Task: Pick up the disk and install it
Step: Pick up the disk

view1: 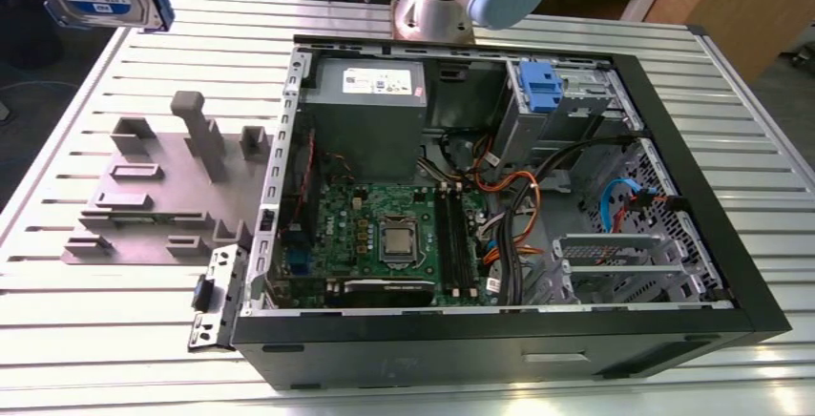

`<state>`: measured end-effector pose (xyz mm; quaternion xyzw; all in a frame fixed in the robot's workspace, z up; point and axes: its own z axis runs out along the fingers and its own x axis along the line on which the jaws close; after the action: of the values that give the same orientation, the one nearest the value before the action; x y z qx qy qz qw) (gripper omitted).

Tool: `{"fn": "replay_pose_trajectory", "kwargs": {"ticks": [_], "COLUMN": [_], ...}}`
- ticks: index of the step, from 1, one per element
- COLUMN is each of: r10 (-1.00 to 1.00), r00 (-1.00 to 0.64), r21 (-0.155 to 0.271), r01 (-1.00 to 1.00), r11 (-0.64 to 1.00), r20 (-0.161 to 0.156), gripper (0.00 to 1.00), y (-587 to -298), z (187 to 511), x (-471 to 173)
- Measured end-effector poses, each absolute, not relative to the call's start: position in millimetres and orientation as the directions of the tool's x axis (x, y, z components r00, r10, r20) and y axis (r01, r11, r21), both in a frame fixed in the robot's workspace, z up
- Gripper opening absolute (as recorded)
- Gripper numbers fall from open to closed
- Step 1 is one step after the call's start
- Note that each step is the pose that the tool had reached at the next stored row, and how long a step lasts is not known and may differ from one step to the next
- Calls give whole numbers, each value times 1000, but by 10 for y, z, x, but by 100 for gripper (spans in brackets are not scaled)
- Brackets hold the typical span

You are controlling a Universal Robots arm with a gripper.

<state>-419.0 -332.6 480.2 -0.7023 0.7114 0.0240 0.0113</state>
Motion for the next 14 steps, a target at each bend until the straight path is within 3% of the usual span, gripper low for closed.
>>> {"fn": "replay_pose_trajectory", "kwargs": {"ticks": [14], "r10": [-999], "r00": [-13], "r21": [18], "r01": [-1000], "r11": [12], "r20": [-50], "gripper": [36], "y": [-3347], "z": [4802], "x": [-4164]}}
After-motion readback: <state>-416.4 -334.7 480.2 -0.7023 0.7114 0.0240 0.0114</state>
